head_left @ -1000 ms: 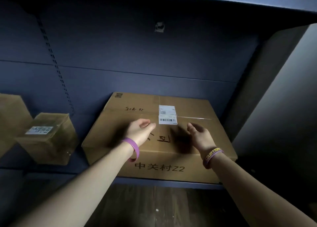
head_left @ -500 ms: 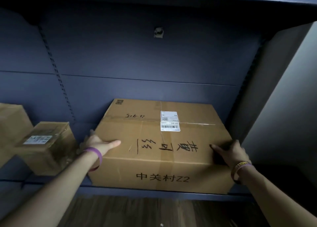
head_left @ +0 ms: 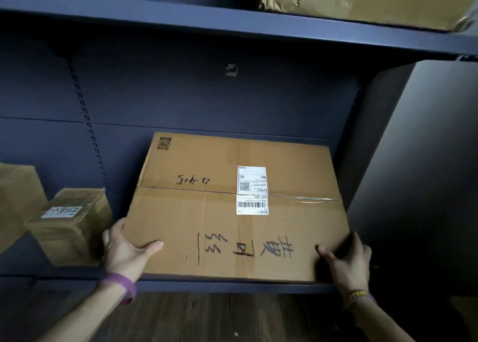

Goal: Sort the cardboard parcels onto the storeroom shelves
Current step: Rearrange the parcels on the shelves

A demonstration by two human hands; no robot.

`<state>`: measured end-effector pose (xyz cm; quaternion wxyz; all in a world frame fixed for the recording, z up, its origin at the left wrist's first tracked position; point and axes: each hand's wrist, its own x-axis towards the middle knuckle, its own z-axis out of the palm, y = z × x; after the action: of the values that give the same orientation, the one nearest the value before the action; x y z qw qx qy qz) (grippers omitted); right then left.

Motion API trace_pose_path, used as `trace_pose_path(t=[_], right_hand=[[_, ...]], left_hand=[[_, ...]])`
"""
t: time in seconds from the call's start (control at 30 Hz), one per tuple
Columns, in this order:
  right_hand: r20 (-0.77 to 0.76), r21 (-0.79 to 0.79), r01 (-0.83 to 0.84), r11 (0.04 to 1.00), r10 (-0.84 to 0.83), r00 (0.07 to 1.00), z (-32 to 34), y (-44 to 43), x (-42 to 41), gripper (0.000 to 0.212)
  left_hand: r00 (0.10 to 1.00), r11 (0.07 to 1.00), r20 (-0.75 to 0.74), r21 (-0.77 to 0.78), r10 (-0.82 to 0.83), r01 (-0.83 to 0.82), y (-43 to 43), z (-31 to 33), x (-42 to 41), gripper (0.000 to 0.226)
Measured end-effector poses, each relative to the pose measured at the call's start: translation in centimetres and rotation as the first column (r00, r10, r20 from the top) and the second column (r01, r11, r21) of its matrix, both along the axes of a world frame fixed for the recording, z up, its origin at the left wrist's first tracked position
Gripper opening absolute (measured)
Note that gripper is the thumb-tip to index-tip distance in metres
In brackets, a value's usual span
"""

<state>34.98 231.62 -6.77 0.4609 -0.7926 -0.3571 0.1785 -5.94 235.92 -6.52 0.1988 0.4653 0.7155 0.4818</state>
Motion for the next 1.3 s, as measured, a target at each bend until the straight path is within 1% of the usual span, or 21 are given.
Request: trace_pose_path(t=[0.13, 0.27, 0.33, 0.4, 0.5, 0.57, 0.63, 0.77, 0.9, 1.13, 1.23, 1.3], right_hand=[[-0.023, 0.115, 0.024, 0.993, -0.022, 0.999, -0.4, -2.0, -0.6, 0.091], [-0.002, 0.13, 0.013, 0.991, -0.013, 1.0, 0.1, -2.7, -0.5, 0.085], [0.019, 0.096, 0.004, 0.995, -0.006, 1.0, 0.5, -2.6, -0.3, 0.084], [0.068, 0.031, -0.017, 0.999, 0.014, 0.998, 1.1, -2.1, -0.2, 0.087], [0.181, -0.121, -0.043, 0.992, 0.065, 0.981, 2.7, -0.3, 0.2, 0.09], [0.212, -0.209, -0.056, 0.976, 0.101, 0.972, 4.0, 1.1, 0.3, 0.088], [0.235, -0.285, -0.067, 0.956, 0.137, 0.962, 4.6, 2.2, 0.3, 0.08], [0.256, -0.367, -0.124, 0.922, 0.228, 0.939, 4.4, 3.6, 0.2, 0.054], [0.279, -0.4, -0.184, 0.898, 0.31, 0.909, 4.0, 5.0, 0.2, 0.045], [0.327, -0.431, -0.19, 0.882, 0.349, 0.878, 3.1, 7.7, 0.6, 0.045], [0.363, -0.455, -0.151, 0.877, 0.337, 0.869, 3.1, 8.2, 0.4, 0.045], [0.379, -0.493, -0.119, 0.862, 0.336, 0.862, 3.7, 8.0, -0.4, 0.045]], left_hand=[[0.999, 0.996, 0.041, 0.09, 0.013, -0.017, -1.8, 0.4, 0.3, 0.096], [0.999, 0.995, 0.046, 0.096, -0.005, 0.0, -2.5, 1.1, 0.3, 0.096], [0.999, 0.998, 0.044, 0.067, -0.005, 0.002, -2.5, 1.2, 0.3, 0.096], [1.0, 1.0, 0.021, 0.025, 0.002, -0.002, -2.2, 1.6, 0.2, 0.094], [0.997, 0.995, -0.069, -0.096, -0.028, 0.021, -0.3, 3.0, 0.1, 0.079], [0.995, 0.983, -0.069, -0.171, -0.075, 0.063, 1.5, 4.2, 0.0, 0.07], [0.993, 0.97, -0.066, -0.229, -0.097, 0.079, 2.8, 4.6, 0.0, 0.066], [0.993, 0.95, -0.058, -0.302, -0.103, 0.081, 4.9, 3.8, -0.1, 0.064], [0.991, 0.945, -0.076, -0.316, -0.108, 0.079, 6.6, 3.2, -0.1, 0.058], [0.981, 0.938, -0.149, -0.339, -0.125, 0.068, 8.9, 2.2, 0.3, 0.067], [0.978, 0.931, -0.173, -0.362, -0.12, 0.05, 9.1, 2.2, 0.3, 0.073], [0.974, 0.914, -0.178, -0.403, -0.14, 0.058, 8.8, 2.7, 0.5, 0.082]])
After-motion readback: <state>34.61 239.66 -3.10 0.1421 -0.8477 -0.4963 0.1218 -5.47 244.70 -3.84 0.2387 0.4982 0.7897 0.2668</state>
